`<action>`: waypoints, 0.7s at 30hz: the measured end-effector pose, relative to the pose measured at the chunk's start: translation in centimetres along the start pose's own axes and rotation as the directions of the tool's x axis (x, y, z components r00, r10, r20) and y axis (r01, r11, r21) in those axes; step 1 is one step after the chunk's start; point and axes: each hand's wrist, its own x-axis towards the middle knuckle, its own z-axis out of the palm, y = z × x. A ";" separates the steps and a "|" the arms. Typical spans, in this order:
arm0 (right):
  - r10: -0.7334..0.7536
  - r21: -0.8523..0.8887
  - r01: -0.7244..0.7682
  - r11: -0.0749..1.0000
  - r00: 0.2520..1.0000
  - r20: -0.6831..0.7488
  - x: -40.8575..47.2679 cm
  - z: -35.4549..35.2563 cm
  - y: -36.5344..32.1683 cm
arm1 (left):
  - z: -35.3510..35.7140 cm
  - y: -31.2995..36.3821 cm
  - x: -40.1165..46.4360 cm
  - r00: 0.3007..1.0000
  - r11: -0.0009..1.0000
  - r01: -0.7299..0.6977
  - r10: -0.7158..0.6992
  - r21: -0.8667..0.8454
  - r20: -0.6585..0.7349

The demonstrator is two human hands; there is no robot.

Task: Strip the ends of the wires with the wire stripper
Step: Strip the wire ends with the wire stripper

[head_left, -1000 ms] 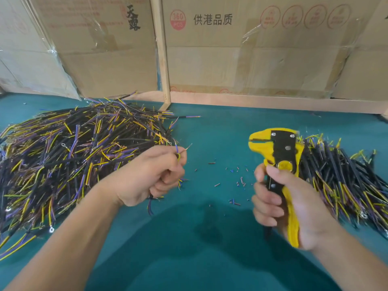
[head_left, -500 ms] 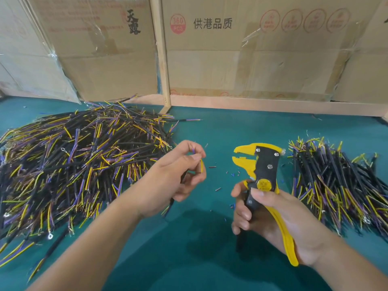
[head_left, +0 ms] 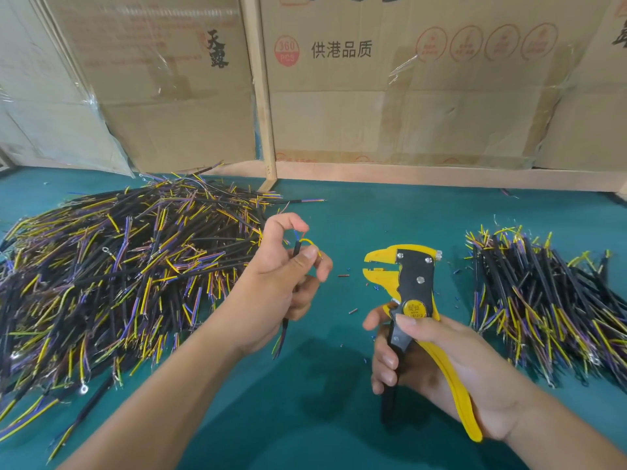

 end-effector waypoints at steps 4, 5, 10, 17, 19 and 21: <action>0.004 -0.011 -0.004 1.000 1.000 0.008 -0.1 -0.1 0.1 | 0.4 -0.1 -0.1 1.000 0.999 0.031 -0.031 0.021 0.003; 0.004 -0.018 -0.004 1.000 1.000 0.009 -0.1 -0.1 0.1 | 0.5 -0.1 -0.1 0.999 0.998 0.055 -0.055 0.008 -0.002; -0.008 -0.024 0.008 1.000 1.000 0.000 -0.1 -0.2 -0.1 | 0.9 -0.1 -0.1 0.997 0.995 0.061 -0.058 -0.072 0.053; -0.036 -0.011 0.036 0.999 0.999 -0.013 0.1 -0.6 -0.3 | 1.1 -0.1 -0.6 0.980 0.994 -0.072 0.087 -0.088 0.179; -0.034 -0.016 0.034 0.999 0.999 -0.008 0.1 -0.5 -0.3 | 1.1 -0.2 -0.5 0.976 0.994 -0.076 0.091 -0.082 0.199; -0.034 -0.019 0.034 0.999 0.999 -0.003 0.1 -0.6 -0.2 | 1.1 -0.3 -0.4 0.976 0.996 -0.077 0.084 -0.044 0.201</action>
